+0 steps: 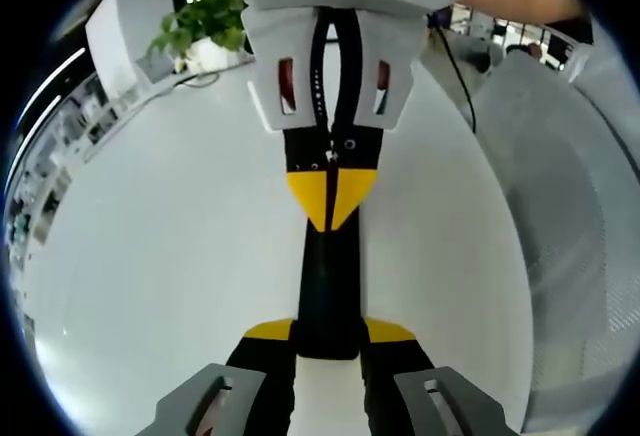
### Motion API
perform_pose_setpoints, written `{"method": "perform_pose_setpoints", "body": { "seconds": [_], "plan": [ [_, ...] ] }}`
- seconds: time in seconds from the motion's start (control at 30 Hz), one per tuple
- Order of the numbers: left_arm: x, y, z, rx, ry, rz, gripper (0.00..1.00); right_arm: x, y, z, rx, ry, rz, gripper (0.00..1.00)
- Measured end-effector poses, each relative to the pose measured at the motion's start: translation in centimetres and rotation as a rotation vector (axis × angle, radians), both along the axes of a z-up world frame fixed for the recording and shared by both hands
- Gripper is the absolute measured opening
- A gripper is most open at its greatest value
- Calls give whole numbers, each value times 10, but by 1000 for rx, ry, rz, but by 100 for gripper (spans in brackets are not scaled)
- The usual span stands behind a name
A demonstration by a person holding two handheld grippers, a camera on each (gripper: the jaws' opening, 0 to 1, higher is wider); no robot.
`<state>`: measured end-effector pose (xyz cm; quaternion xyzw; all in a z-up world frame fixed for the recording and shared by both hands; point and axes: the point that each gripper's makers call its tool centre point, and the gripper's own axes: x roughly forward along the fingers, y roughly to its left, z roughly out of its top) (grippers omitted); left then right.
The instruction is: Press the specified remote control buttons in sequence, fully releasing each button before pressing the next.
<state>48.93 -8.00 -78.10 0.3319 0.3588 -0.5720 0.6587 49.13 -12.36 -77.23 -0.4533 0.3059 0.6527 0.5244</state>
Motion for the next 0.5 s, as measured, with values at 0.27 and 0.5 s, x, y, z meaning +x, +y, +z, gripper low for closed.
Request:
{"method": "perform_pose_setpoints", "body": {
  "seconds": [0.27, 0.5],
  "plan": [
    [0, 0, 0, -1, 1, -4, 24, 0, 0, 0, 1, 17, -11, 0],
    [0, -1, 0, 1, 0, -6, 24, 0, 0, -1, -17, 5, -6, 0]
  ]
}}
